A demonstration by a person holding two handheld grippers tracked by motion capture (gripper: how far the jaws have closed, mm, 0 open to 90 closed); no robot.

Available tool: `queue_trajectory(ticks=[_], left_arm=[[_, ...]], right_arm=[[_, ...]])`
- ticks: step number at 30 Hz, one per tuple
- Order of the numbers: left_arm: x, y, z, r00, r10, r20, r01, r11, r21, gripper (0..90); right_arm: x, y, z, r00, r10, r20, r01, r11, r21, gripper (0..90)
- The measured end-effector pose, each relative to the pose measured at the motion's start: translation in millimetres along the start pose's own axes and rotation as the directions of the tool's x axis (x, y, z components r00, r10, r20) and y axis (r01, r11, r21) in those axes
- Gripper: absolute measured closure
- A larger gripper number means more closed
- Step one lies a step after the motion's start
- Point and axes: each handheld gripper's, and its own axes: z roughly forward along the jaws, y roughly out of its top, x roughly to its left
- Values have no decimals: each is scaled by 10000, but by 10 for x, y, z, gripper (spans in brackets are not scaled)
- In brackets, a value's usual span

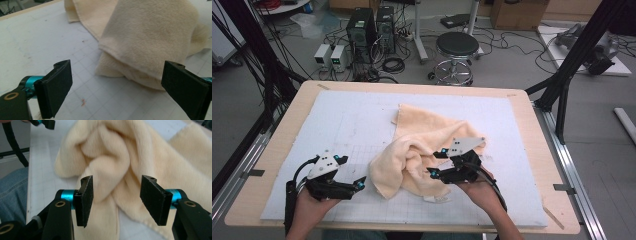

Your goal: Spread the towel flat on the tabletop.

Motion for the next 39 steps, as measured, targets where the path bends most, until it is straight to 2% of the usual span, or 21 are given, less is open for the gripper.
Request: queue_trajectory(ticks=[4, 7, 9, 10, 12, 13, 17, 18, 19, 20, 21, 22, 24, 25, 26, 29, 33, 34, 35, 36, 39], left_arm=[[-70, 58, 132, 9983, 161, 559, -170, 9997, 153, 154], [-124, 84, 275, 9939, 387, 1029, -444, 9975, 546, 198], [-145, 89, 361, 9902, 484, 1306, -585, 9955, 746, 256], [-152, 95, 410, 9883, 538, 1428, -667, 9940, 869, 256], [-162, 103, 511, 9846, 614, 1636, -798, 9909, 1083, 318], [-162, 107, 561, 9826, 656, 1737, -876, 9887, 1217, 318], [-162, 106, 721, 9765, 725, 2028, -1046, 9828, 1525, 444], [-156, 98, 777, 9774, 732, 1982, -1077, 9796, 1695, 571], [-156, 98, 777, 9774, 732, 1982, -1077, 9796, 1695, 622], [-143, 96, 799, 9767, 695, 2029, -1072, 9775, 1815, 622], [-128, 92, 813, 9755, 567, 2127, -970, 9781, 1839, 691], [-122, 92, 810, 9743, 522, 2193, -941, 9782, 1852, 712], [-113, 101, 761, 9746, 552, 2170, -947, 9798, 1760, 741], [-104, 109, 716, 9741, 597, 2180, -996, 9791, 1771, 741], [-89, 120, 644, 9754, 704, 2090, -1065, 9802, 1672, 760], [-31, 134, 418, 9806, 697, 1834, -960, 9857, 1386, 768], [25, 121, 19, 9885, 625, 1374, -768, 9919, 1015, 779], [14, 118, -106, 9893, 695, 1284, -817, 9924, 923, 780], [-2, 114, -177, 9898, 731, 1224, -839, 9927, 862, 780], [-33, 109, -287, 9891, 823, 1217, -929, 9921, 839, 780], [-164, 76, -499, 9857, 1048, 1320, -1170, 9892, 881, 781]], right_arm=[[9, -201, 56, 9996, 265, -79, -264, 9994, 205, 430], [30, -256, 142, 9997, 137, -196, -127, 9986, 521, 433], [73, -288, 277, 9990, 18, -450, 27, 9949, 1011, 455], [73, -288, 277, 9990, 18, -450, 27, 9949, 1011, 455], [86, -310, 434, 9972, -186, -724, 287, 9895, 1414, 487], [86, -310, 434, 9972, -186, -724, 287, 9895, 1414, 487], [75, -330, 570, 9969, -311, -724, 445, 9803, 1922, 544], [88, -325, 581, 9972, -477, -577, 582, 9786, 1972, 612], [88, -325, 581, 9972, -477, -577, 582, 9786, 1972, 612], [81, -325, 584, 9960, -708, -540, 799, 9780, 1928, 689], [89, -328, 594, 9949, -638, -784, 780, 9780, 1937, 765], [97, -326, 590, 9934, -749, -869, 905, 9771, 1924, 820], [118, -319, 566, 9901, -996, -986, 1179, 9724, 2013, 867], [118, -319, 566, 9901, -996, -986, 1179, 9724, 2013, 867], [112, -327, 509, 9883, -831, -1276, 1077, 9739, 2000, 873], [117, -336, 416, 9878, -848, -1308, 1090, 9756, 1905, 875], [185, -334, 88, 9892, -837, -1207, 1004, 9850, 1400, 875], [282, -337, -124, 9882, -992, -1164, 1111, 9887, 1010, 875], [282, -337, -124, 9882, -992, -1164, 1111, 9887, 1010, 875], [324, -336, -197, 9884, -1007, -1134, 1110, 9898, 889, 875], [533, -314, -489, 9869, -1193, -1084, 1259, 9905, 557, 875]])
